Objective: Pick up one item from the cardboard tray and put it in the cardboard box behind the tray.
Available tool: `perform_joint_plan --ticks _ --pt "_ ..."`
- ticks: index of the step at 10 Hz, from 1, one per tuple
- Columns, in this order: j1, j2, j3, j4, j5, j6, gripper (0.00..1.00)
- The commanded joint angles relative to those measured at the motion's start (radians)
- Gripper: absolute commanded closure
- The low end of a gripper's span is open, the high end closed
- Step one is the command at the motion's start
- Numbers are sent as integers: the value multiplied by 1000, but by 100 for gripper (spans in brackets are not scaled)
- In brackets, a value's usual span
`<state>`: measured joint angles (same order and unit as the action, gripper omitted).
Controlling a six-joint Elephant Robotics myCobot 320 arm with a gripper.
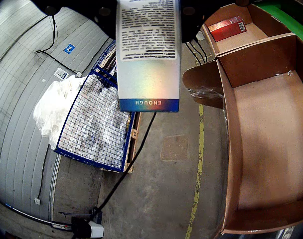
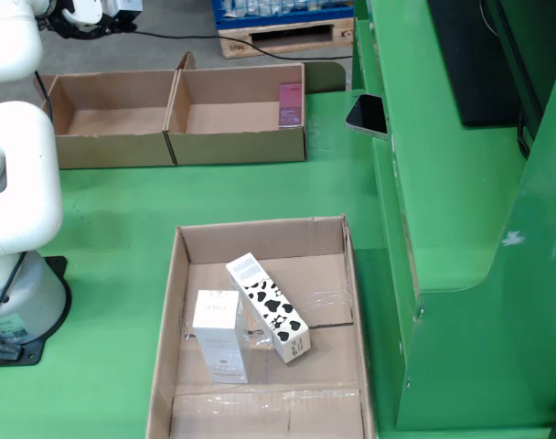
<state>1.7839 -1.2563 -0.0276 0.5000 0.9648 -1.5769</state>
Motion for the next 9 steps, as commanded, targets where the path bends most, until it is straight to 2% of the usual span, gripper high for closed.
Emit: perform_joint_plan --ticks 1,2,3,4,7,8,9 --pt "-132 49 28 7 582 74 100" --pt "-132 49 28 7 582 74 100" --pt "-172 53 28 -37 784 64 100" --pt "-197 53 28 -73 913 38 100" --pt "-265 33 28 -203 1229 -154 100" --pt "-288 39 28 -320 1371 -257 100" --pt "-288 39 28 -320 1371 -257 100"
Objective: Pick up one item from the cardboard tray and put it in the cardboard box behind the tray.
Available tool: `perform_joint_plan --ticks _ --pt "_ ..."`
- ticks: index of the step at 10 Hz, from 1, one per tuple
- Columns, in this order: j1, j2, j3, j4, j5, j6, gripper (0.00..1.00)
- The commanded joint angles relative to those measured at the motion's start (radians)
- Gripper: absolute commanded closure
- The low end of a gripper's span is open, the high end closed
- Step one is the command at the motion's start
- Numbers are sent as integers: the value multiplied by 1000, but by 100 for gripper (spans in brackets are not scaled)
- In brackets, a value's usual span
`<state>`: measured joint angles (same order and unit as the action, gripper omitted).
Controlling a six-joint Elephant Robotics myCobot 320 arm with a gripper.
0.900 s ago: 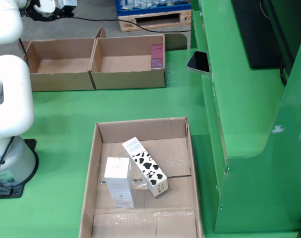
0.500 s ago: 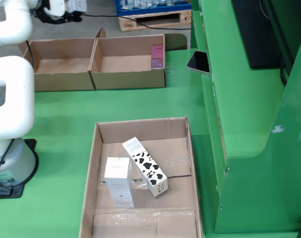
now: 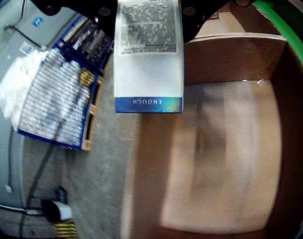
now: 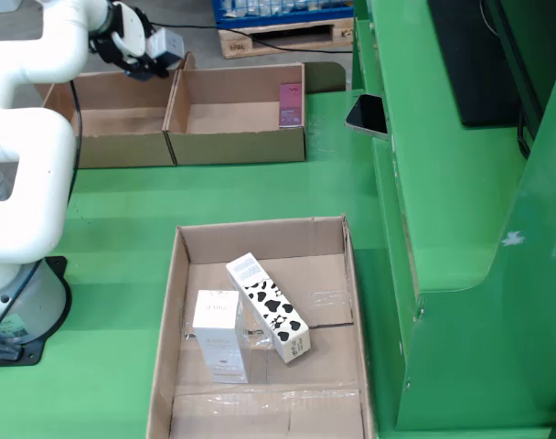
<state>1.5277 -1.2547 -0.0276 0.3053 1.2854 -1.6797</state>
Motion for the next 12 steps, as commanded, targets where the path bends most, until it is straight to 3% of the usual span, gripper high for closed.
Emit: perform_joint_plan --ticks 1,2,3,4,12 --pt "-46 70 28 -338 1137 -333 100" --pt "-45 163 -145 -343 1153 -426 100" --pt "-49 224 -319 -213 1169 -423 100" --pt "-69 168 -252 -250 1220 -467 100" --pt "-69 168 -252 -250 1220 -467 100"
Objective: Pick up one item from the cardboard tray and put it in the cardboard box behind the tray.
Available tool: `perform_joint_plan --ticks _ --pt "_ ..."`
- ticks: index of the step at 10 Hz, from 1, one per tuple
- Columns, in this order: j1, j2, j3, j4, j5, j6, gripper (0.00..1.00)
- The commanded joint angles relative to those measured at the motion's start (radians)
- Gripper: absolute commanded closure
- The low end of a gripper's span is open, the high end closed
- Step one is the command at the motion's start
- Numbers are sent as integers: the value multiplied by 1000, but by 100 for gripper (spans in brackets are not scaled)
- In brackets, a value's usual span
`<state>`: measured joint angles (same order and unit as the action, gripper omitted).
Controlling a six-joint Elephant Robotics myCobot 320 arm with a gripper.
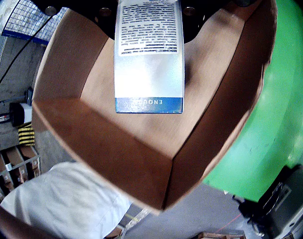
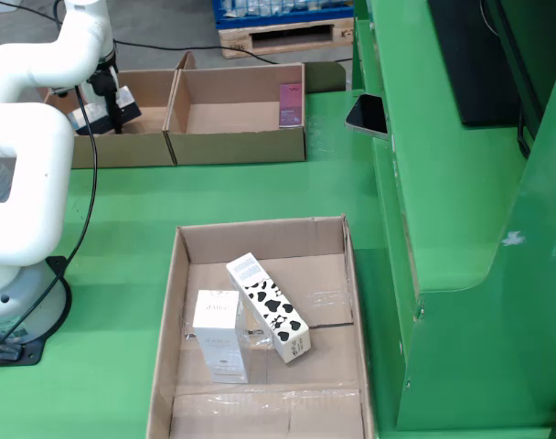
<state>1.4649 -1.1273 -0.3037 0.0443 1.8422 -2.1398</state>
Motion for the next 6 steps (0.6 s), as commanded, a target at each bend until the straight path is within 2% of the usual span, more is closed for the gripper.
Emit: perform_joint_plan --ticks 1,3,6 --pt "-6 40 24 10 663 -7 100" --pt "-6 40 24 10 663 -7 100" --pt "-6 40 24 10 663 -7 70"
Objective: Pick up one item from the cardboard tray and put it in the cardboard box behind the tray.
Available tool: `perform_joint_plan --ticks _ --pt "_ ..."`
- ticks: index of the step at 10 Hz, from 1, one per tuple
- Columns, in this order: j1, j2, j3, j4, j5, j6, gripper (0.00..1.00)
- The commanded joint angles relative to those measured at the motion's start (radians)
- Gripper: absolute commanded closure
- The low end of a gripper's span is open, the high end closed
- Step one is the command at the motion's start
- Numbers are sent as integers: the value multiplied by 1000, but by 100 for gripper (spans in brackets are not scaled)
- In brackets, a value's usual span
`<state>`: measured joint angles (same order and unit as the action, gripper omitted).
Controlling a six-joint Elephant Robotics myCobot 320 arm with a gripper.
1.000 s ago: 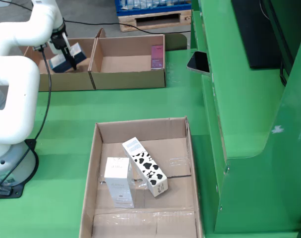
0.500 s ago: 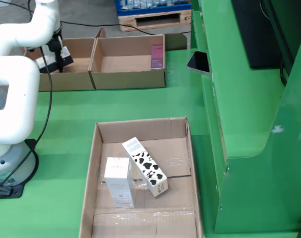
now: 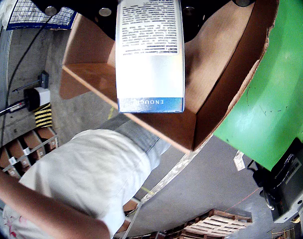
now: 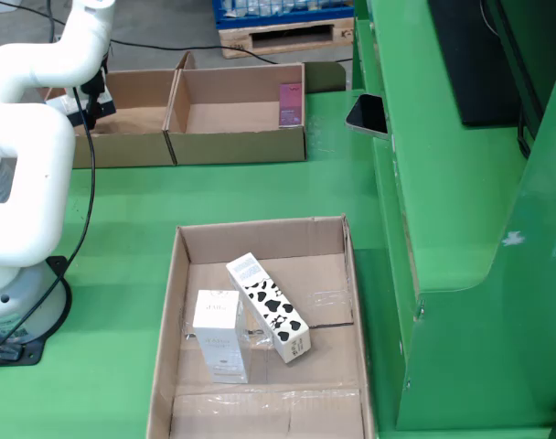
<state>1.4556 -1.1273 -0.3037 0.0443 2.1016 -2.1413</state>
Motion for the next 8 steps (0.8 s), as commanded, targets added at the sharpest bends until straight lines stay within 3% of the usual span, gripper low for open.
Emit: perform_joint_plan --ticks 1,7,8 --pt "3 40 24 10 403 -6 60" --pt "3 40 24 10 403 -6 0" --pt "3 40 24 10 403 -6 0"
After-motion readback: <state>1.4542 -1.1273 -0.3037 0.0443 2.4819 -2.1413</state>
